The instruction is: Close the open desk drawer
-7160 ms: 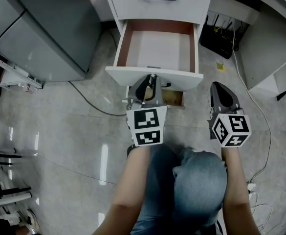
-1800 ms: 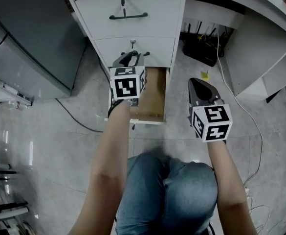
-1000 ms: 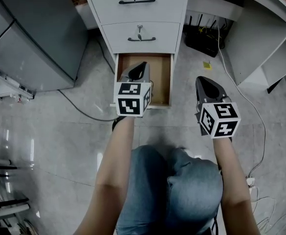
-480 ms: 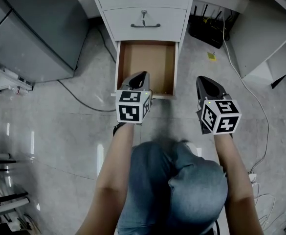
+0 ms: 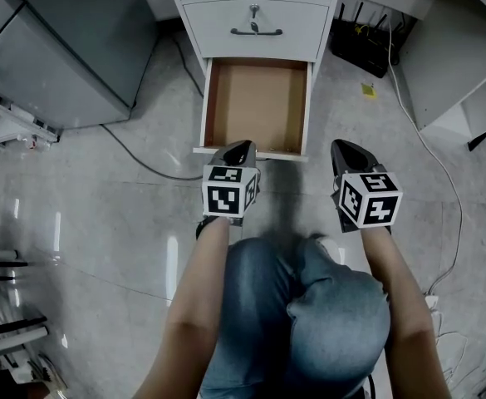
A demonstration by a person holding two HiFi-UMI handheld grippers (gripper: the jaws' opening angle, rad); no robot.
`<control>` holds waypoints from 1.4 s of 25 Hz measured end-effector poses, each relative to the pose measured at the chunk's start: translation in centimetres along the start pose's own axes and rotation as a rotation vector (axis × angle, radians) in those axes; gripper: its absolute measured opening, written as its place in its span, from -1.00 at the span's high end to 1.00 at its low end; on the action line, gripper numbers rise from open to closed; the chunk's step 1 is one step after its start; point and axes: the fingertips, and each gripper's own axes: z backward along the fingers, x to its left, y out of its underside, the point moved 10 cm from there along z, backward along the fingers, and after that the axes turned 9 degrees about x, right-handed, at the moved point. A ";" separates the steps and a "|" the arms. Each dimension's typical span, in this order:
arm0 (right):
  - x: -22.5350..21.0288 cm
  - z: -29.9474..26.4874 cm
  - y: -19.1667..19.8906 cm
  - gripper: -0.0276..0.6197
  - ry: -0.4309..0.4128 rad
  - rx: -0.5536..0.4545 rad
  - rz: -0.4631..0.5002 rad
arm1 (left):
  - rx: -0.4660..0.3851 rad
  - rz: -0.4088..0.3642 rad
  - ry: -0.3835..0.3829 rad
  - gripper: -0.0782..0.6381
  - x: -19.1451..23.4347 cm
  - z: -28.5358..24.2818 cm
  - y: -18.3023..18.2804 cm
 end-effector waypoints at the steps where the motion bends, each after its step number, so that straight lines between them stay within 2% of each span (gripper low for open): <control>1: 0.1 -0.2 0.3 0.92 -0.002 0.008 -0.006 | 0.009 0.002 -0.004 0.78 0.1 0.0 0.5; 4: -0.1 -0.5 1.0 0.92 -0.007 0.022 -0.036 | 0.042 0.011 -0.019 0.78 0.3 -0.3 1.9; 7: -0.3 -0.7 1.4 0.92 -0.011 0.022 -0.098 | 0.100 0.030 -0.002 0.55 0.2 -0.9 3.1; 9: -0.4 -0.8 1.3 0.92 -0.015 0.019 -0.125 | 0.147 0.033 0.001 0.49 0.2 -1.4 3.9; 14: -0.5 -1.0 1.3 0.92 -0.020 0.023 -0.137 | 0.217 0.042 -0.030 0.48 0.4 -2.6 5.1; 31: -1.0 -0.8 1.5 0.92 -0.031 0.027 -0.136 | 0.215 0.125 -0.060 0.52 0.7 -4.4 4.7; 35: -1.4 -0.8 1.6 0.92 -0.025 0.020 -0.168 | 0.227 0.132 -0.061 0.55 0.8 -4.3 4.7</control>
